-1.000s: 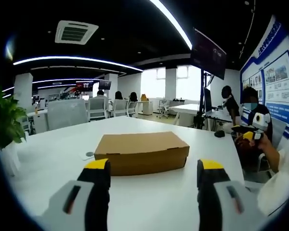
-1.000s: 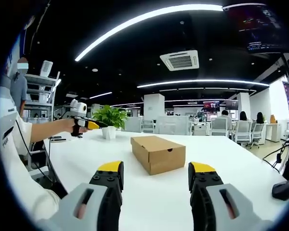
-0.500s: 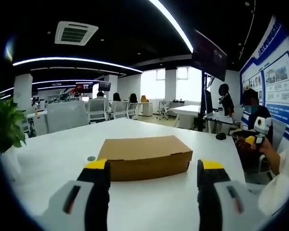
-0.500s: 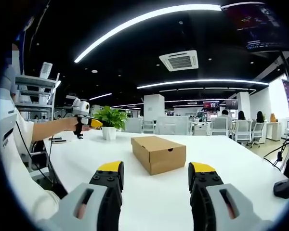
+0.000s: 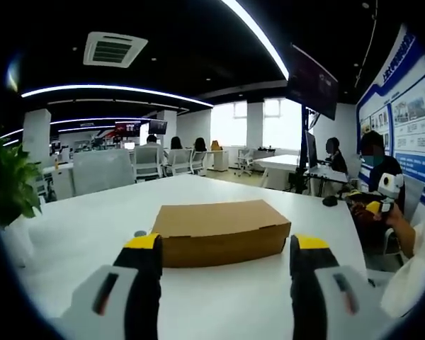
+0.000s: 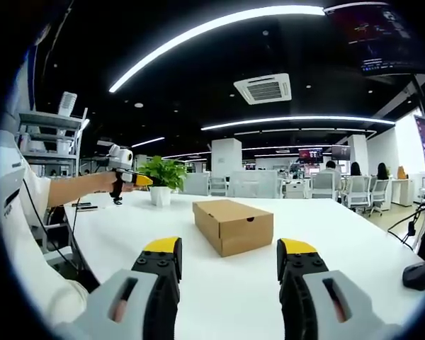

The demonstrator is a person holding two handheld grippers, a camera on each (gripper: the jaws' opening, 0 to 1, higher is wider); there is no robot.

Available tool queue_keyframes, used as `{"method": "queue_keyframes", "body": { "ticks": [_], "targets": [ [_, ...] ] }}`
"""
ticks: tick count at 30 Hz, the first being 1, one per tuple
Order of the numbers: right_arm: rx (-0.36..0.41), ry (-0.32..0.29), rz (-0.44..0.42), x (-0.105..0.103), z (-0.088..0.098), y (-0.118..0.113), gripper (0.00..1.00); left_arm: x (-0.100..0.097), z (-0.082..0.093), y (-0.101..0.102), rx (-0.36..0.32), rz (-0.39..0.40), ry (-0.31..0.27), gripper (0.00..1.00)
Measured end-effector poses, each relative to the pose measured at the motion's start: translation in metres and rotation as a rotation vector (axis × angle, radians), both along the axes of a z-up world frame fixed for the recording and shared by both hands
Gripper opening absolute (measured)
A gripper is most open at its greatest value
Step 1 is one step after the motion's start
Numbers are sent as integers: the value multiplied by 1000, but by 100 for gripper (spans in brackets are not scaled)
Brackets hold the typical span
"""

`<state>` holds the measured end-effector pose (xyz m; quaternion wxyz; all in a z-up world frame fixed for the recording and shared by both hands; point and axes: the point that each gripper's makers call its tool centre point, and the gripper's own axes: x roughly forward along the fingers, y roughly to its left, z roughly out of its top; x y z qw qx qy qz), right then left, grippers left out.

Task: Operate the shoe box by opening the lid, removing the specified soft item, and placing it in the target area until the item is outside and the box remains undamaged.

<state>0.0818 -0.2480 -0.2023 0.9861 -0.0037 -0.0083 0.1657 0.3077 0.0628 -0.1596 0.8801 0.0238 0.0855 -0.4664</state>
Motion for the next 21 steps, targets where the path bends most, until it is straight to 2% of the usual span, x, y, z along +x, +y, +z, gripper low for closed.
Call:
{"method": "queue_keyframes", "body": {
  "ticks": [21],
  "targets": [
    [8,-1,-4,0,0,-1,55,4,0,1,-1,1,3,77]
  ]
}}
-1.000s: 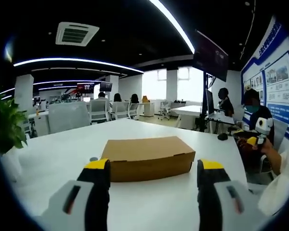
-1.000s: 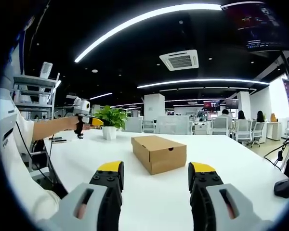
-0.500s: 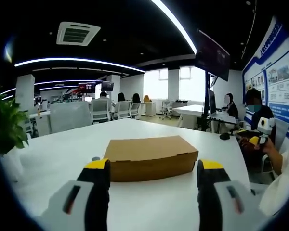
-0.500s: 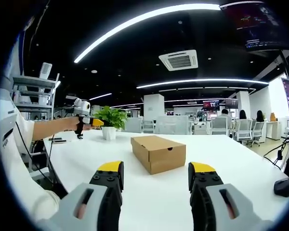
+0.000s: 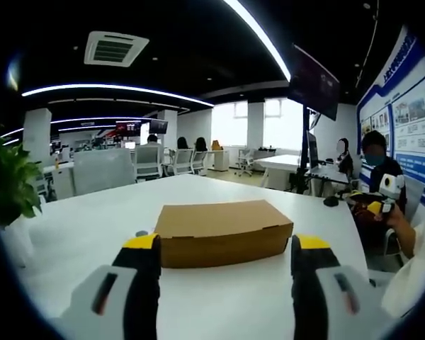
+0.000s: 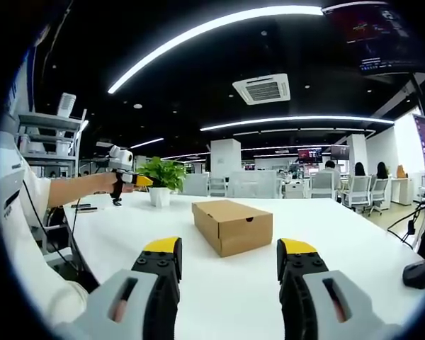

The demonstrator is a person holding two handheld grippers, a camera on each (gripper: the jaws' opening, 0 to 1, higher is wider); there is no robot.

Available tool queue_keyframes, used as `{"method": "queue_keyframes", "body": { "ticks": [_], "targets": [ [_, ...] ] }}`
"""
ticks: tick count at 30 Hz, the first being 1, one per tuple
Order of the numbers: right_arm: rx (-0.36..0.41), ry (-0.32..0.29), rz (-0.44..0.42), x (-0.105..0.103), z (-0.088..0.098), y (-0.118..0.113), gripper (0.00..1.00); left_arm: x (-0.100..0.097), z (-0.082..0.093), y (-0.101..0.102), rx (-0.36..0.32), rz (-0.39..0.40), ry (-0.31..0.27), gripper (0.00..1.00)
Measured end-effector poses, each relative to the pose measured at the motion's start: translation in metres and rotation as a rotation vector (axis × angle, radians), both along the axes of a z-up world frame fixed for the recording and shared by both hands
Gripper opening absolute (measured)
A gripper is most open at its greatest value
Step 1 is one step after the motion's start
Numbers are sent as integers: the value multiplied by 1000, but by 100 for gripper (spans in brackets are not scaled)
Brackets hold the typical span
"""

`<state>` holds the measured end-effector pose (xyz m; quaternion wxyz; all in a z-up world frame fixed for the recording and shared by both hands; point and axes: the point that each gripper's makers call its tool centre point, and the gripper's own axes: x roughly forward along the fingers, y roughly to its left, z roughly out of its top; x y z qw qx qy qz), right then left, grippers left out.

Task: Operate the shoe box by opening the lid, removing the specified soft item, and placing it in the target area until the item is outside and the box remains undamaged.

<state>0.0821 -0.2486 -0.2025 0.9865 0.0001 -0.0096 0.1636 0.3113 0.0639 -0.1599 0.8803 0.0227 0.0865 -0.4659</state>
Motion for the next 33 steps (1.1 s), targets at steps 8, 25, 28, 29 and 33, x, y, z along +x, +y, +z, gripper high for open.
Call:
{"method": "queue_keyframes", "body": {
  "ticks": [8,25,28,29,33],
  "targets": [
    [-10,5,-15,2,-3,0,55,2,-7,-3,11,-13,8,78],
    [-29,-6,-3,17,5,20,56,18,-29,-3,18,-33,41,78],
    [-41,-9,9,19,6,26,56,19,-30,-3,12,-32,44,79],
    [-43,-10,12,20,6,27,56,20,-30,-3,10,-32,45,79],
    [-38,-14,18,23,6,26,56,23,-31,-5,5,-34,44,79]
  ]
}}
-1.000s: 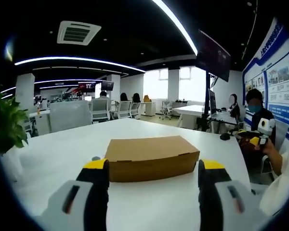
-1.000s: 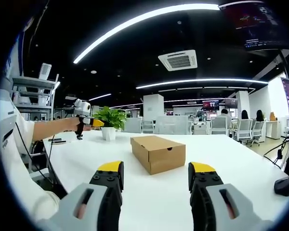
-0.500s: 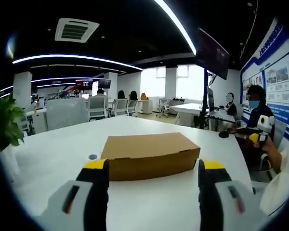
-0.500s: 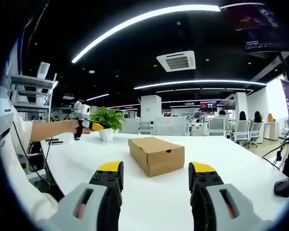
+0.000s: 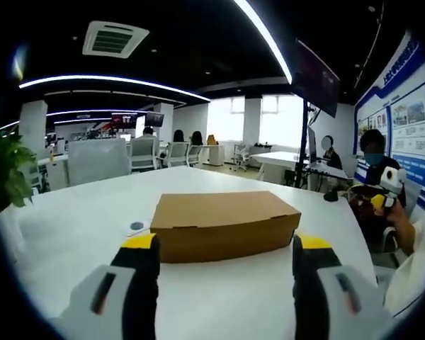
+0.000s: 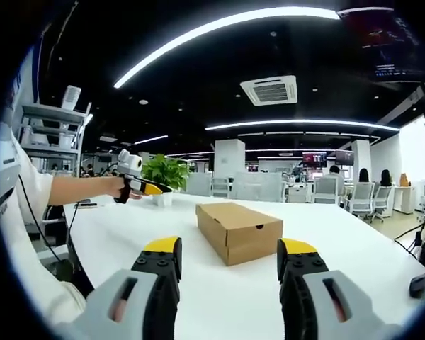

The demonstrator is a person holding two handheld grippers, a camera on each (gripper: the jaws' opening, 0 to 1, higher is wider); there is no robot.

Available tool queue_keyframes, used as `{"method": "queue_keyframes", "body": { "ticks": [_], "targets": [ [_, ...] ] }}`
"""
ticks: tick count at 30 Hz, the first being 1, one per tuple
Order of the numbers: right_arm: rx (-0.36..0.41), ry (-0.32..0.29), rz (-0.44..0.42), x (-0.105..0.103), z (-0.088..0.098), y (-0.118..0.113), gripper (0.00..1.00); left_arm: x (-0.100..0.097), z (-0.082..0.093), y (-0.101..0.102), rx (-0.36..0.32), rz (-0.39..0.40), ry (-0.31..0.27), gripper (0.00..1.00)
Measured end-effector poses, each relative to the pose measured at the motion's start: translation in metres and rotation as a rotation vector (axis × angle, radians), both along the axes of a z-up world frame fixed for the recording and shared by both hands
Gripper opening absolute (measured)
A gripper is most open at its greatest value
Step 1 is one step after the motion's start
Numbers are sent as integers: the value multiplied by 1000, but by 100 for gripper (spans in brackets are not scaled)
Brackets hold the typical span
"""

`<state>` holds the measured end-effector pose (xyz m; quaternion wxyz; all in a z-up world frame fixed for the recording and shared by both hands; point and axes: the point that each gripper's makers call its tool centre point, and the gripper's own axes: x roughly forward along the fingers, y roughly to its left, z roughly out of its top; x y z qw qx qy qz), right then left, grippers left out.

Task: Operate the shoe box by opening the lid, removing the specified soft item, and placing it in the target area until the item is outside and the box remains undamaged.

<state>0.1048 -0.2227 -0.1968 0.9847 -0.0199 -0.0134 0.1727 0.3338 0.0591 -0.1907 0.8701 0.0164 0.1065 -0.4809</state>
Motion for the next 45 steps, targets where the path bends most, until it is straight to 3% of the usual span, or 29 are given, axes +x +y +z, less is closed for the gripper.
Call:
{"method": "queue_keyframes", "body": {
  "ticks": [10,18,26,34,37,40,45],
  "targets": [
    [-1,13,-8,6,1,-2,55,10,-6,-2,13,3,-8,80],
    [-24,35,-10,14,-3,4,55,30,-21,-2,0,9,13,80],
    [-18,42,-14,25,-3,7,55,44,-20,-3,-41,-3,20,79],
    [-12,39,-19,33,5,6,55,58,-34,-15,3,-42,15,78],
    [-8,22,-33,31,10,0,55,56,-44,-19,58,-85,13,76],
    [9,24,-44,33,8,-6,54,57,-40,-22,37,-102,34,84],
    [14,37,-36,39,1,-8,54,72,-32,-22,8,-78,22,81]
  ]
}}
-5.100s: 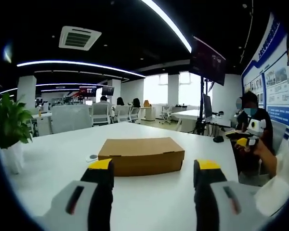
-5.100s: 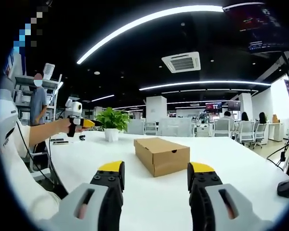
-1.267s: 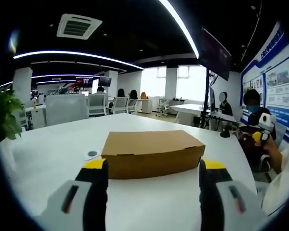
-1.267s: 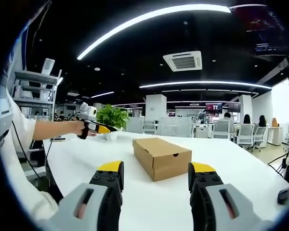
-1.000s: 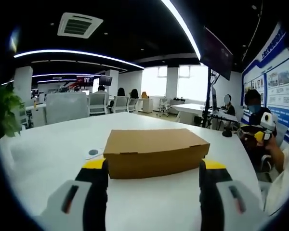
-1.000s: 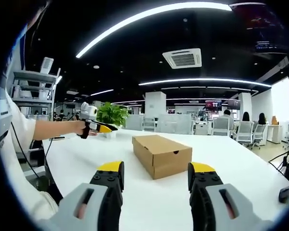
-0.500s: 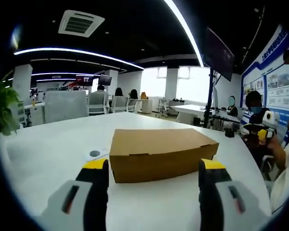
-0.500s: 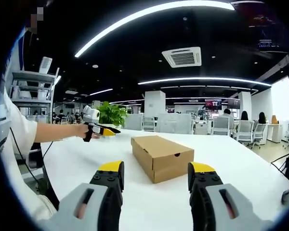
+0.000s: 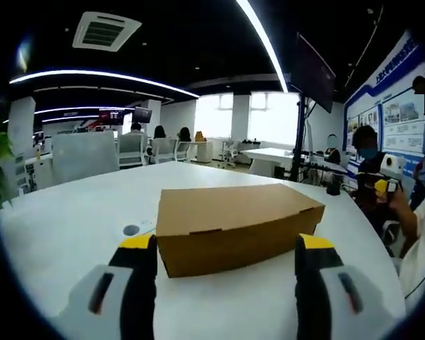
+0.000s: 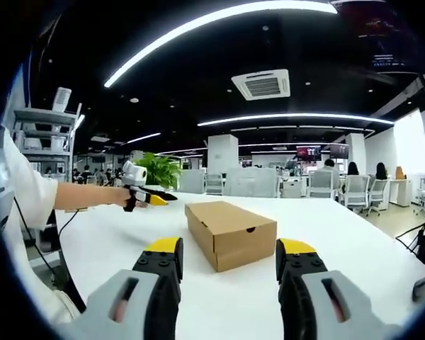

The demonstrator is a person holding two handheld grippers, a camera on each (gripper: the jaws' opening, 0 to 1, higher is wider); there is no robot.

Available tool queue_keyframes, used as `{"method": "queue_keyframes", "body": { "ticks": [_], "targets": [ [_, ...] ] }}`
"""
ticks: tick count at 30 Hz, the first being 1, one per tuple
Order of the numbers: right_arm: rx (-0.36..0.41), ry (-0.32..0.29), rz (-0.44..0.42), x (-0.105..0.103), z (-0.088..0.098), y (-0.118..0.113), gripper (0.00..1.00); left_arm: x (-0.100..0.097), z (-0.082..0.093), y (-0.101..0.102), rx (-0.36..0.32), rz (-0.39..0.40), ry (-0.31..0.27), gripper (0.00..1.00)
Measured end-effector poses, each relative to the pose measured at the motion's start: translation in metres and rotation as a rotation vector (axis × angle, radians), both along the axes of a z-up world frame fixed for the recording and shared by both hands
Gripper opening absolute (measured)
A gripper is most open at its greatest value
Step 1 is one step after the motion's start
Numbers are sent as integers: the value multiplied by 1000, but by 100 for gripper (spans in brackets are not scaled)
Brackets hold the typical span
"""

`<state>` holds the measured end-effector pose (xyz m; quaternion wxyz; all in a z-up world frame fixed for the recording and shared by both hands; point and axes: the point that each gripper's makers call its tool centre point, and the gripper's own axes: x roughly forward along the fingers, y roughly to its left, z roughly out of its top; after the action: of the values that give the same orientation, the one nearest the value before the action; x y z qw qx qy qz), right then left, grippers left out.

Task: Operate the shoe box by opening the lid, removing the specified soft item, and placing it in the target area until the item is outside and the box remains undamaged.

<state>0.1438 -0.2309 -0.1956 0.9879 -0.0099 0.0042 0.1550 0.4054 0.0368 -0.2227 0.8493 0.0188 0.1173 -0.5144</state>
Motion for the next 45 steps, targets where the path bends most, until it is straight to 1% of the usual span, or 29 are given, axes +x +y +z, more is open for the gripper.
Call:
{"method": "queue_keyframes", "body": {
  "ticks": [3,6,8,10,11,14,16,19,22,25,27,31,34,38,42,45],
  "targets": [
    [-4,-5,9,1,2,-2,54,7,-5,-2,57,0,-12,80],
    [13,-11,2,2,4,-7,54,8,-10,-7,98,-15,-24,80],
    [26,-11,3,3,6,-8,54,10,-12,-8,106,-19,-21,81],
    [29,-11,6,4,7,-7,54,12,-13,-9,103,-21,-12,82],
    [25,-10,7,4,7,-7,54,16,-14,-8,95,-11,-10,83],
    [13,-5,6,7,7,-6,54,20,-14,-8,86,0,-21,86],
    [13,1,4,10,7,-6,54,23,-14,-8,74,-13,-26,86],
    [1,7,9,14,7,-3,54,23,-14,-10,50,-37,-11,85],
    [-8,11,13,18,6,-2,54,23,-16,-14,58,-56,-18,83],
    [-9,18,13,23,4,-1,54,24,-20,-18,78,-78,-9,82],
    [-14,26,14,25,2,0,54,26,-20,-19,79,-81,-11,83],
    [-21,37,21,29,-3,3,54,30,-18,-21,45,-86,-5,83],
    [-25,45,24,32,-5,4,54,34,-17,-22,28,-70,-11,84],
    [-23,43,24,34,-4,5,54,35,-17,-23,27,-74,-22,84],
    [-28,39,28,37,-4,8,54,35,-16,-22,17,-81,-10,85],
    [-36,47,38,41,-7,11,54,33,-16,-24,12,-93,-8,84]
  ]
}}
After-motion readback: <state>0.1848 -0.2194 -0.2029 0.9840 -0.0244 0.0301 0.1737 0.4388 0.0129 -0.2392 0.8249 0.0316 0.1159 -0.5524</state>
